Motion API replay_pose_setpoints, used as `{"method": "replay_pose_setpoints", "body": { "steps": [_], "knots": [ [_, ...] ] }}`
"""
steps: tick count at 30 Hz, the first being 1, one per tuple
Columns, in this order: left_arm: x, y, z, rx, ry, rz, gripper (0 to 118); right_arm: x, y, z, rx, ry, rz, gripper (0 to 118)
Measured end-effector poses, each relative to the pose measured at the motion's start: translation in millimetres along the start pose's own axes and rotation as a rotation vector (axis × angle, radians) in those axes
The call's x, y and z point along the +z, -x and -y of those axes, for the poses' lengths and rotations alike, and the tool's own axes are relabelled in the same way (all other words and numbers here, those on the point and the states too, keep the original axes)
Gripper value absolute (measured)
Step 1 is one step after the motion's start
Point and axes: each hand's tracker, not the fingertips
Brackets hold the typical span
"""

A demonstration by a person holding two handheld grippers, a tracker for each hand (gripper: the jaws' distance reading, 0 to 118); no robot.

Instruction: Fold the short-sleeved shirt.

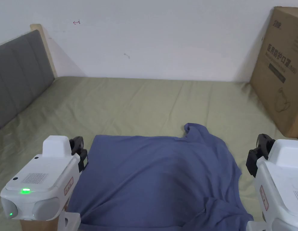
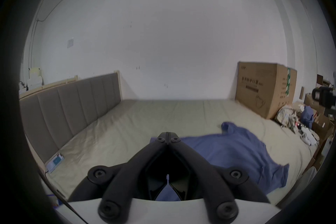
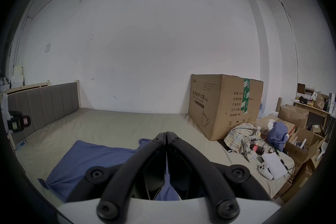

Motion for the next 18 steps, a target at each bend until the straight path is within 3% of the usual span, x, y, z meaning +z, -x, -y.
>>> {"method": "replay_pose_setpoints", "body": {
  "steps": [7,12,13,15,18],
  "knots": [
    [-6.1,31.5,65.8,0.015,0.272,-0.017,0,-8.0,-0.5,12.1,-0.013,0.041,-0.016,0],
    [-15.2,49.1,110.6,0.125,0.458,-0.047,15,-12.0,1.6,19.7,0.000,0.070,-0.022,0],
    [-17.0,52.7,118.1,0.137,0.485,-0.048,27,-12.4,2.1,20.9,0.001,0.074,-0.023,0],
    [-18.9,56.2,132.4,0.154,0.519,-0.077,66,-12.6,1.4,23.8,0.003,0.087,-0.025,0],
    [-24.3,67.7,151.5,0.151,0.547,-0.072,92,-15.1,0.4,28.3,0.008,0.107,-0.018,0]
  ]
}}
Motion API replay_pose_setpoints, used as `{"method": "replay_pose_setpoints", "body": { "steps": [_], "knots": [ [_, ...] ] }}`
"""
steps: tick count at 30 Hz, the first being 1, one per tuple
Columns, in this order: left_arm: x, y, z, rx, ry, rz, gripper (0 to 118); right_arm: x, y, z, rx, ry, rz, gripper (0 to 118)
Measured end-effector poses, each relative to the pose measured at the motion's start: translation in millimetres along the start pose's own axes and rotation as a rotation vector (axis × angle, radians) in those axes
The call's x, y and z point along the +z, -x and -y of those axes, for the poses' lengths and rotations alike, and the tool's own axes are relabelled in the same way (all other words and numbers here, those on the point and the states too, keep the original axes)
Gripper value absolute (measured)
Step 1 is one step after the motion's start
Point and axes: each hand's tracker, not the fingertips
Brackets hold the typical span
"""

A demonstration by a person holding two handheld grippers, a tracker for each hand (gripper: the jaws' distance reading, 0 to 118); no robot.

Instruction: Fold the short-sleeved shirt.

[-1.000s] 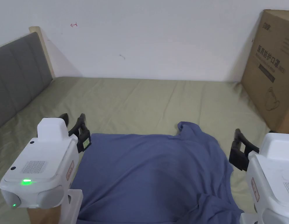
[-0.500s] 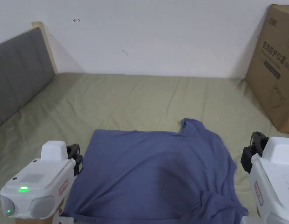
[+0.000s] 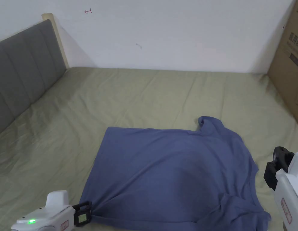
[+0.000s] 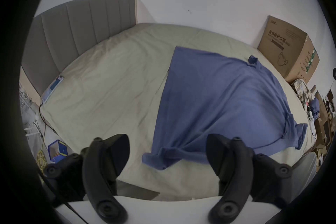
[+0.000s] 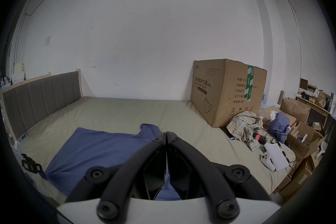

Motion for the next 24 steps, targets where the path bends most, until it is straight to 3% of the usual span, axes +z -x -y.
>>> {"method": "replay_pose_setpoints", "body": {
  "steps": [4,5,7,8,9,11,16,17,20,24],
  "knots": [
    [-12.6,1.4,10.0,-0.020,0.045,-0.027,93,-1.0,-2.8,4.6,-0.003,0.019,0.005,0],
    [-17.1,2.4,11.1,-0.017,0.054,-0.032,86,0.0,-3.6,6.0,-0.001,0.023,0.006,0],
    [-25.8,5.9,13.6,0.003,0.082,-0.011,61,0.7,-4.9,8.6,0.000,0.031,0.011,0],
    [-30.4,7.7,15.2,0.009,0.098,0.010,39,0.7,-5.6,10.3,0.001,0.037,0.013,0],
    [-35.2,8.8,16.6,0.022,0.124,0.034,25,2.5,-7.1,12.8,-0.001,0.043,0.018,0],
    [-38.1,8.4,19.4,0.038,0.143,0.073,6,3.3,-11.3,18.2,-0.017,0.067,0.025,0],
    [-28.0,4.2,19.9,0.010,0.093,0.058,3,-6.0,-28.1,53.8,-0.076,0.229,0.050,4],
    [-26.6,4.3,19.0,0.003,0.089,0.059,3,-9.3,-31.8,64.2,-0.078,0.274,0.043,21],
    [-21.5,4.6,14.6,-0.012,0.078,0.064,3,-25.2,-40.8,103.7,-0.079,0.448,0.027,98],
    [-13.4,-0.6,10.0,-0.007,0.065,0.072,3,-38.1,-43.0,153.8,-0.113,0.613,0.037,98]
  ]
}}
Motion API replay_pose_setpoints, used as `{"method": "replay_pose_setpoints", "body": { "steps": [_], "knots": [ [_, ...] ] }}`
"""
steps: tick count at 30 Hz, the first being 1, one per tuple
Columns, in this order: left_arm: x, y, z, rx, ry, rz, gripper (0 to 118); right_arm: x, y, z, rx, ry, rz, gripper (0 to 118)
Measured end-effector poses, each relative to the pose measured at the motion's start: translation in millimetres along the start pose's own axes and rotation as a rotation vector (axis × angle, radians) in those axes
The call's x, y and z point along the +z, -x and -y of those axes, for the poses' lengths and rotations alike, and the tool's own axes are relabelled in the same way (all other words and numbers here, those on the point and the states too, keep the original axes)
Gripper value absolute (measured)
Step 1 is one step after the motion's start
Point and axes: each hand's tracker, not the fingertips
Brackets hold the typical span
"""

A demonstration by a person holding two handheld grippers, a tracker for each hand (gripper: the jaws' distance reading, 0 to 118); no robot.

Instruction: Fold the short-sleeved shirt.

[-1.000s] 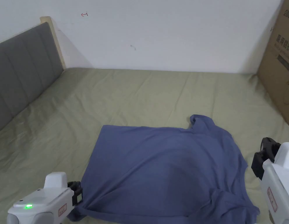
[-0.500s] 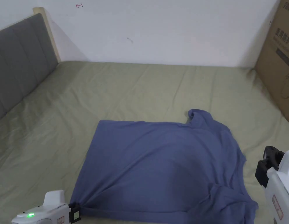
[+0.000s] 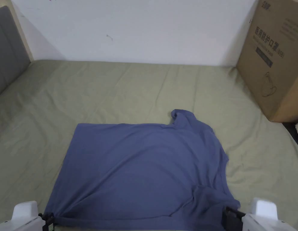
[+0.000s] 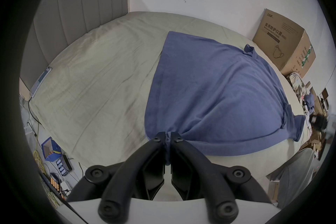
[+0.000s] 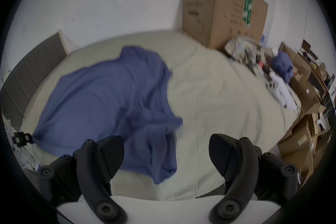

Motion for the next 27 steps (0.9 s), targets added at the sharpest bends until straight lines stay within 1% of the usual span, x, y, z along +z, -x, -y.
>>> {"method": "replay_pose_setpoints", "body": {
  "steps": [2,3,4,7,8,9,11,12,16,18,21,24,27],
  "knots": [
    [1.0,-0.8,-0.5,0.002,-0.003,0.002,3,-17.6,-4.7,13.3,-0.002,0.038,-0.015,97],
    [2.3,-3.0,-1.1,0.002,-0.003,0.000,3,-23.5,-4.8,15.4,-0.005,0.045,-0.019,93],
    [2.9,-3.7,-1.1,0.004,-0.003,0.000,3,-28.1,-4.3,16.3,-0.003,0.049,-0.025,89],
    [4.2,-6.9,-1.0,0.005,0.000,-0.006,3,-39.4,0.5,18.6,0.013,0.054,-0.039,69],
    [4.4,-7.8,-1.2,0.006,0.002,-0.008,3,-43.4,1.7,18.7,0.020,0.057,-0.049,59],
    [4.7,-8.3,-1.3,0.008,0.005,-0.008,3,-42.8,2.7,19.1,0.023,0.060,-0.064,45],
    [6.1,-8.9,-2.6,0.016,0.001,-0.010,3,-43.5,2.7,20.3,-0.012,0.064,-0.120,1],
    [7.5,-9.3,-3.9,0.023,-0.001,-0.010,3,-39.6,3.0,20.4,-0.028,0.052,-0.122,1],
    [12.5,-9.4,-13.5,0.047,-0.020,-0.002,3,-22.4,2.6,10.0,0.001,-0.013,-0.113,0],
    [16.0,-11.1,-22.7,0.054,-0.031,0.006,3,-10.8,1.8,-4.2,-0.008,-0.077,-0.132,0],
    [17.9,-13.9,-42.4,0.053,-0.063,0.009,3,-0.7,6.0,-31.1,0.021,-0.166,-0.124,0],
    [9.8,-13.9,-68.0,0.051,-0.091,0.008,3,-3.7,9.6,-59.8,0.032,-0.211,-0.132,0],
    [-5.4,-17.6,-93.6,0.035,-0.107,0.008,3,-20.7,14.6,-87.8,0.039,-0.216,-0.138,0]
  ]
}}
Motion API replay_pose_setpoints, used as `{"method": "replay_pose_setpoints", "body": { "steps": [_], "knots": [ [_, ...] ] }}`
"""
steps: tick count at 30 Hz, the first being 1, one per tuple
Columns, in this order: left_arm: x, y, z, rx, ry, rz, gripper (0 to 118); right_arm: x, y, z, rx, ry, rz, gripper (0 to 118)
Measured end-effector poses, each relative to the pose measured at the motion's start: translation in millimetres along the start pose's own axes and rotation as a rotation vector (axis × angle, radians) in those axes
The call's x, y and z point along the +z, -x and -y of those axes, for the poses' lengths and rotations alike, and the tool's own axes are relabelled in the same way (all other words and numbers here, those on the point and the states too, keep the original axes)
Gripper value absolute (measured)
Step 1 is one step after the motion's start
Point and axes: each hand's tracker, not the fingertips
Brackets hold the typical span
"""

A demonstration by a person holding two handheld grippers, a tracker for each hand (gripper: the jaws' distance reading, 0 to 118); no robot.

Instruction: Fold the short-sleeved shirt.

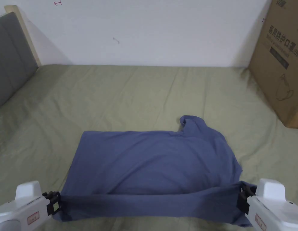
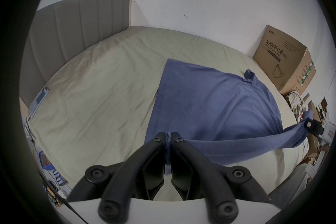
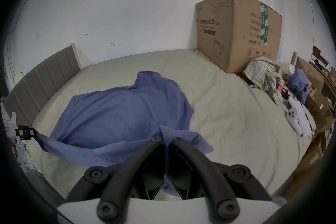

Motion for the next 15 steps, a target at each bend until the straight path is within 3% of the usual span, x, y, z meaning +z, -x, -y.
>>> {"method": "replay_pose_setpoints", "body": {
  "steps": [8,15],
  "knots": [
    [-83.8,-8.4,-40.5,-0.106,0.041,-0.021,3,-85.7,-4.4,-22.8,0.058,0.083,0.033,0],
    [-154.8,-10.3,-34.8,-0.141,0.158,-0.048,3,-152.5,-13.1,-11.2,0.032,0.234,0.065,1]
  ]
}}
